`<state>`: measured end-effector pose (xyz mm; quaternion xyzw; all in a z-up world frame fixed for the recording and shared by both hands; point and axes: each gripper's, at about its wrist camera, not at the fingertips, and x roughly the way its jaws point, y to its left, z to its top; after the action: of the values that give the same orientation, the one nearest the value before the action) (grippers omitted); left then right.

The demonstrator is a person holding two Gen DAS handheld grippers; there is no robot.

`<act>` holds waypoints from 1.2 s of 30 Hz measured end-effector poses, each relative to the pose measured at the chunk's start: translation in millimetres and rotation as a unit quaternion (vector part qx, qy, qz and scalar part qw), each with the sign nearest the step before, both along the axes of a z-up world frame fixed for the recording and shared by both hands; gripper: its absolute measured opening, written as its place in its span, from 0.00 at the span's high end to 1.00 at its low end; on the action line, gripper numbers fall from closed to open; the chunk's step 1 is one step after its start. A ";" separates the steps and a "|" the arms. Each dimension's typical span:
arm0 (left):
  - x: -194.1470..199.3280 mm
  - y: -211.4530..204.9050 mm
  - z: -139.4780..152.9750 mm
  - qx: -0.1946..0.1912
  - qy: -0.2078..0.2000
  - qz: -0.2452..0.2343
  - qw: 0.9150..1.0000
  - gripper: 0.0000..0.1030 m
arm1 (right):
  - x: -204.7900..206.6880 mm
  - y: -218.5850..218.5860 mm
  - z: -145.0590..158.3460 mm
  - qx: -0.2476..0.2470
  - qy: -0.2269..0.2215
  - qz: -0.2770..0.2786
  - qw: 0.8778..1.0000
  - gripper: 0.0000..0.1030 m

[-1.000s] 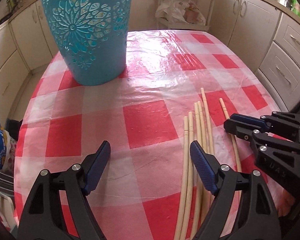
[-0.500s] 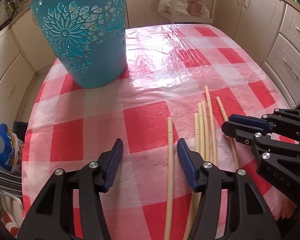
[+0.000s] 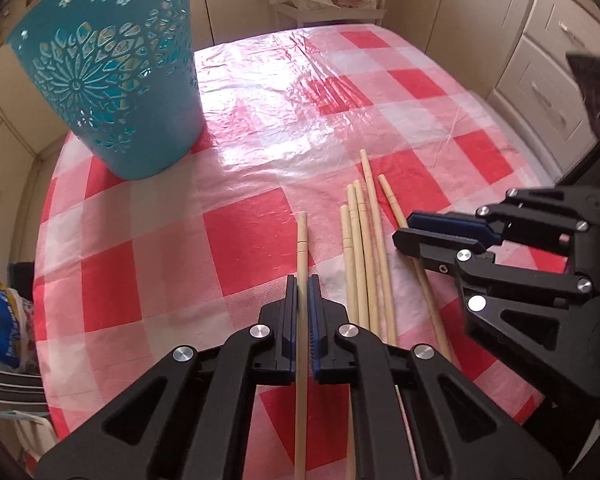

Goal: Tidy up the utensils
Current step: 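Grasp one chopstick with the left tool while the right tool grasps another, then lift the left tool's chopstick into the basket and open it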

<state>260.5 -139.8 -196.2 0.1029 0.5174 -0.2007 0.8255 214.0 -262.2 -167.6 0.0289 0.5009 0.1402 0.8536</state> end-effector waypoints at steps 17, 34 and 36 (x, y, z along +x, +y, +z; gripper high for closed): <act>8.8 123.0 155.2 -0.274 -0.262 0.096 0.920 0.95 | -11.4 -62.0 -12.3 0.211 -0.009 -0.120 0.970 0.95; 97.8 136.8 216.0 -0.290 -0.399 0.168 0.854 0.95 | -5.1 -54.2 -16.5 0.206 -0.007 -0.114 0.972 0.95; 111.1 133.9 211.2 -0.282 -0.400 0.179 0.854 0.95 | -4.6 -54.5 -16.9 0.207 -0.005 -0.114 0.972 0.95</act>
<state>371.6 -5.9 14.9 -0.1577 0.0737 -0.1280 0.9764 209.4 -316.7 -184.5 0.2613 0.4496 0.1431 0.8421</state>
